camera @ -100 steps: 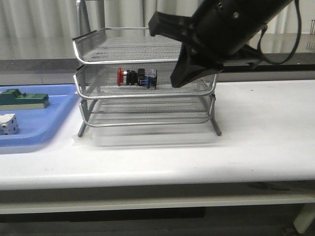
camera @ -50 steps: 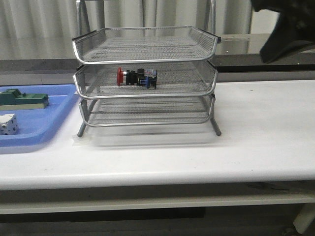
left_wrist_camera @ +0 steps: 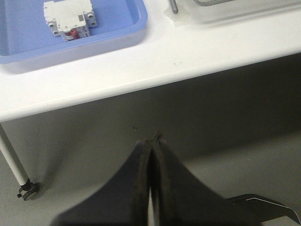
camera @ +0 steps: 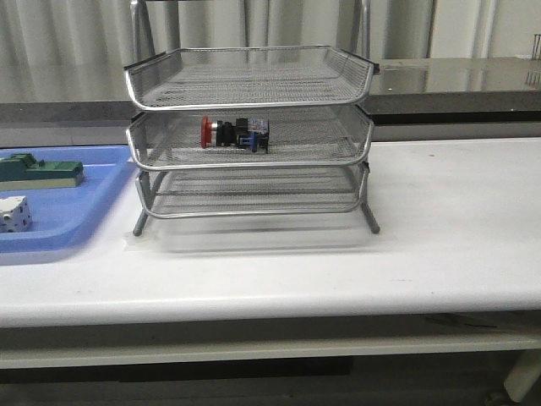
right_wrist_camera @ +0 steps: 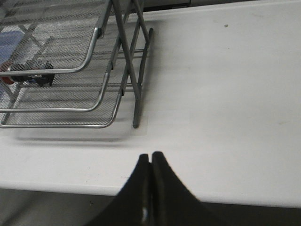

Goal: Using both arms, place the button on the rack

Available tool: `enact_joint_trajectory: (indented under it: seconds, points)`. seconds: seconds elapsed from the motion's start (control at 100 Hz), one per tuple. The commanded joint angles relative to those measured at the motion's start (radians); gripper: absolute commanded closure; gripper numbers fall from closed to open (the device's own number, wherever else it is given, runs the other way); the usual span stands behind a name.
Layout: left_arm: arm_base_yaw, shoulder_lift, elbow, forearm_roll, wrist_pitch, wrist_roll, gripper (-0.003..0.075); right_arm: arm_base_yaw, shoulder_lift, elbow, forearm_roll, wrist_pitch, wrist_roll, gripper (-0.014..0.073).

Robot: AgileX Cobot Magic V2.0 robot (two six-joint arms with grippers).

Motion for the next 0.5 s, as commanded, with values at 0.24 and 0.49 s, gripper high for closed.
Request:
enact_joint_trajectory:
  seconds: [0.24, 0.49]
  points:
    - [0.003, 0.006, -0.025, -0.015, -0.054, -0.01, 0.0741, -0.021, -0.123, -0.018, -0.009, 0.043, -0.01, 0.0699]
    - [0.003, 0.006, -0.025, -0.015, -0.054, -0.01, 0.0741, -0.021, -0.123, -0.018, -0.011, 0.044, -0.01, 0.0699]
